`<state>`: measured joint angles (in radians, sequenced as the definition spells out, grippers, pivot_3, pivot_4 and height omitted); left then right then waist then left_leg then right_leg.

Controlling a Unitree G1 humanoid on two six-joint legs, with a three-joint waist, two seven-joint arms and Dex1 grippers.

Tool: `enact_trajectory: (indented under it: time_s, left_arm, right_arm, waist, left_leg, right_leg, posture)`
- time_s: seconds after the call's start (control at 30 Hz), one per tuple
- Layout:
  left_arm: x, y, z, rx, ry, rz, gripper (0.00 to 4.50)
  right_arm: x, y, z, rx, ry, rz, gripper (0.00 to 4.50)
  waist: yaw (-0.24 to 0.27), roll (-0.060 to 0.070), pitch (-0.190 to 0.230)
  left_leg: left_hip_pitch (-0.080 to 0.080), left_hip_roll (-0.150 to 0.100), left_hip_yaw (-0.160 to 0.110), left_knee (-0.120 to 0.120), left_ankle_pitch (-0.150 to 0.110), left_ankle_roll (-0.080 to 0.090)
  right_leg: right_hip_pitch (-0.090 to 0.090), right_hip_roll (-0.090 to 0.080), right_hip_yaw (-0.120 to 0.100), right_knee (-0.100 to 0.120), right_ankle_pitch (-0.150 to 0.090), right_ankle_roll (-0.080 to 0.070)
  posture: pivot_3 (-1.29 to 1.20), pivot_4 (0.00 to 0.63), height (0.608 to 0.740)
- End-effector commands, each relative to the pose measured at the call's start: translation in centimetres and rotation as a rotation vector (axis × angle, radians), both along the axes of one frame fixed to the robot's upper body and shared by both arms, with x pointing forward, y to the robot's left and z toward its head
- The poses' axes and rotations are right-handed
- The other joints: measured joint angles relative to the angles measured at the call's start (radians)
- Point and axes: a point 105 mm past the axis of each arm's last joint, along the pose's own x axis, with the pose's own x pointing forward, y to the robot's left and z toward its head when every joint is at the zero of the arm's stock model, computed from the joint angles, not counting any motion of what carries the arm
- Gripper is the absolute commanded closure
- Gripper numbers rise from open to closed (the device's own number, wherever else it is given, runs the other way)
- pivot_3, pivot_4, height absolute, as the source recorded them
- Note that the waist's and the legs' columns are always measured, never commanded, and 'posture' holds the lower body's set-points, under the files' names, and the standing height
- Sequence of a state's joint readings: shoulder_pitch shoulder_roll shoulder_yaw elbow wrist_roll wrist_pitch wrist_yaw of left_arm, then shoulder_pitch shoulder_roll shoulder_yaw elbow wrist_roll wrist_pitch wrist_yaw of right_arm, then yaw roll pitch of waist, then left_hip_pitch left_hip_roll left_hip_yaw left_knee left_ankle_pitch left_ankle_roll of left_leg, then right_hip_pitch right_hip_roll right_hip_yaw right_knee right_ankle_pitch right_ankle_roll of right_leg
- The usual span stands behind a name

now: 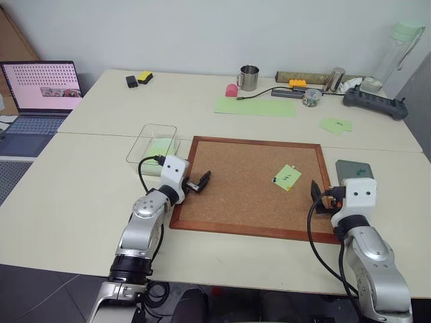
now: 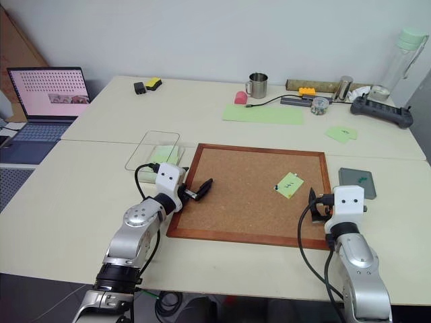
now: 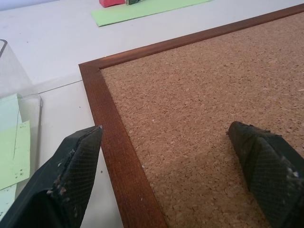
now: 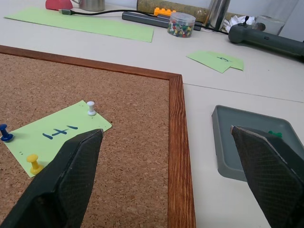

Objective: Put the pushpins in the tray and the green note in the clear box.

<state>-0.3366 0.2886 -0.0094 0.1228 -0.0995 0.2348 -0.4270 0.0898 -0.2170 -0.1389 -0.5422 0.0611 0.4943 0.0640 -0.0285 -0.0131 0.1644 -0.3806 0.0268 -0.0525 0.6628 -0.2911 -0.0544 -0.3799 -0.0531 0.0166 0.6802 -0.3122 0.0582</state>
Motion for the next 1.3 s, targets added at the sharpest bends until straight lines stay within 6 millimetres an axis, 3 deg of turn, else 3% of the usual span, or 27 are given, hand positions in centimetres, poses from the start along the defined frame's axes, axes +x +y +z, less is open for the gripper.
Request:
enact_trajectory:
  time_s: [0.03,0.73,1.17,1.3]
  left_arm:
    - [0.2,0.0,1.3,-0.012,-0.035,-0.005,0.01]
    - [-0.2,-0.4,3.0,-0.133,-0.044,-0.088,0.01]
    - [-1.4,-2.8,4.9,-0.035,-0.017,-0.419,0.01]
    - [-1.4,-3.2,5.9,-0.015,-0.037,-0.474,0.01]
  right_arm:
    - [-0.1,0.0,1.6,-0.011,-0.063,-0.002,0.0]
    - [-0.2,-0.3,2.0,-0.002,-0.089,-0.007,0.0]
    - [-1.3,0.8,3.6,0.009,-0.087,0.319,0.0]
    - [-1.4,-0.2,3.9,0.009,-0.075,0.333,0.0]
  waist:
    - [0.0,0.0,0.0]
    - [0.0,0.0,0.0]
    - [0.0,0.0,0.0]
    - [0.0,0.0,0.0]
  left_leg:
    - [0.0,0.0,0.0,0.0,0.0,0.0]
    - [0.0,0.0,0.0,0.0,0.0,0.0]
    - [0.0,0.0,0.0,0.0,0.0,0.0]
    - [0.0,0.0,0.0,0.0,0.0,0.0]
  right_leg:
    - [0.0,0.0,0.0,0.0,0.0,0.0]
    - [0.0,0.0,0.0,0.0,0.0,0.0]
    - [0.0,0.0,0.0,0.0,0.0,0.0]
    - [0.001,0.0,0.0,0.0,0.0,0.0]
  posture:
    - [0.0,0.15,0.74]
    - [0.0,0.15,0.74]
    - [0.0,0.15,0.74]
    - [0.0,0.15,0.74]
